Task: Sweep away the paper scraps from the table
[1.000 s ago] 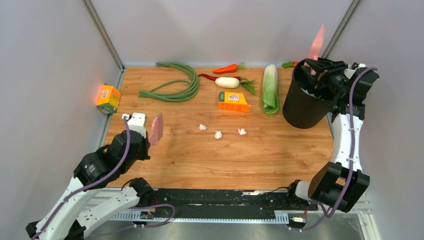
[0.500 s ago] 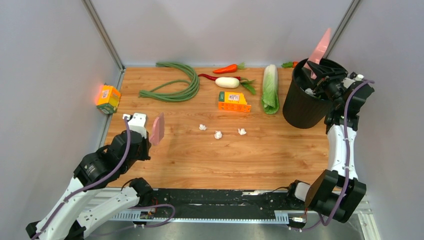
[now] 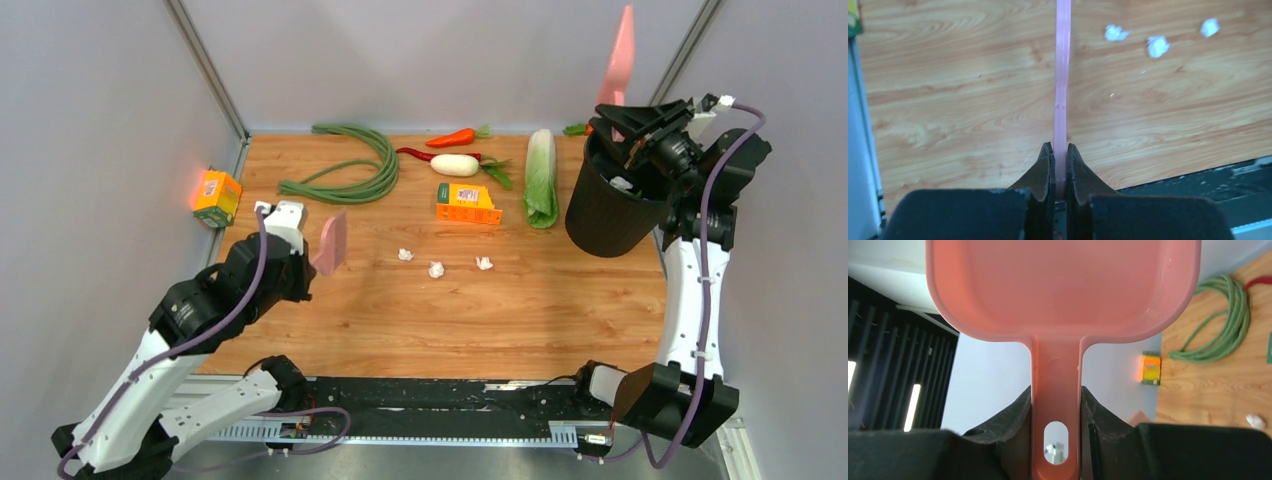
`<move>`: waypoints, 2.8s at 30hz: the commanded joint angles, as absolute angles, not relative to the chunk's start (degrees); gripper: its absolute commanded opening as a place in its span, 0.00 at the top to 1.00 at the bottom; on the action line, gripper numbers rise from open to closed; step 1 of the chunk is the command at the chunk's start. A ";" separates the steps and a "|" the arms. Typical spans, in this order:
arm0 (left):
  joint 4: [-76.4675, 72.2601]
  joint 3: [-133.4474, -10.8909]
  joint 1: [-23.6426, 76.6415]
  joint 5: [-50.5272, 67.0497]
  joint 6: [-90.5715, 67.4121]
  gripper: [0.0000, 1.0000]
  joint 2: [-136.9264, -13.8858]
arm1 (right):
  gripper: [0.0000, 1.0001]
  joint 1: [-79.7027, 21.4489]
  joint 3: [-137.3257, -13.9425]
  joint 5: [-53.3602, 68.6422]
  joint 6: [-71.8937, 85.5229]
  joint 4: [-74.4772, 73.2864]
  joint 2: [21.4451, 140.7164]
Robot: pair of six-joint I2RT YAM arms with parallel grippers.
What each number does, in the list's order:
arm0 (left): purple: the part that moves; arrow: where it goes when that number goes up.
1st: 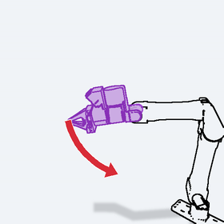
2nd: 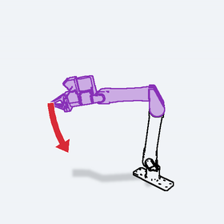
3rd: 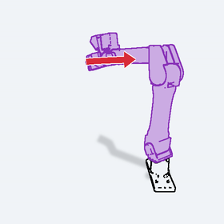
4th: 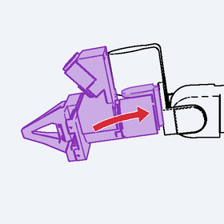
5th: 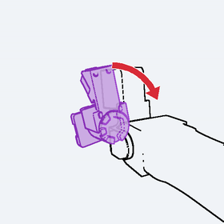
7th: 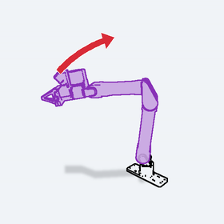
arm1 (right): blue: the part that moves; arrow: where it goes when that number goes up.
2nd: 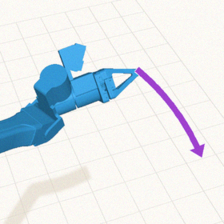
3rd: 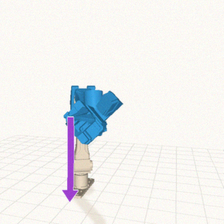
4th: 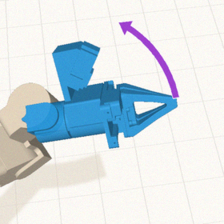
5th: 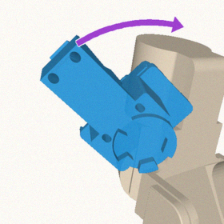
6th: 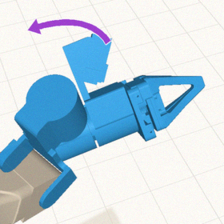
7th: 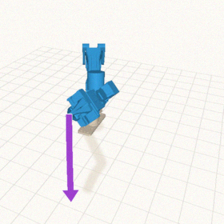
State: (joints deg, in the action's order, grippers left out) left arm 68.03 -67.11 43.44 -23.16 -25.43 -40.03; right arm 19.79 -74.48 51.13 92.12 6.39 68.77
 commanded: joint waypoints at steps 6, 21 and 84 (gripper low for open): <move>52.31 -76.99 43.24 -10.13 -28.30 1.00 -58.44 | 1.00 13.63 -76.28 52.92 66.04 -26.41 63.63; 43.86 -80.68 37.71 -1.94 -36.20 1.00 -78.74 | 1.00 -13.70 -89.31 17.49 34.19 -70.84 67.77; 73.31 -88.69 31.47 -21.27 -28.58 1.00 -73.21 | 1.00 -58.44 -71.20 0.27 28.65 -57.06 83.67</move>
State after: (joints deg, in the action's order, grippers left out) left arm 75.31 -90.70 33.45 -18.46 -34.39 -71.64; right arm -57.39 -74.67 3.05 27.83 -64.66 84.03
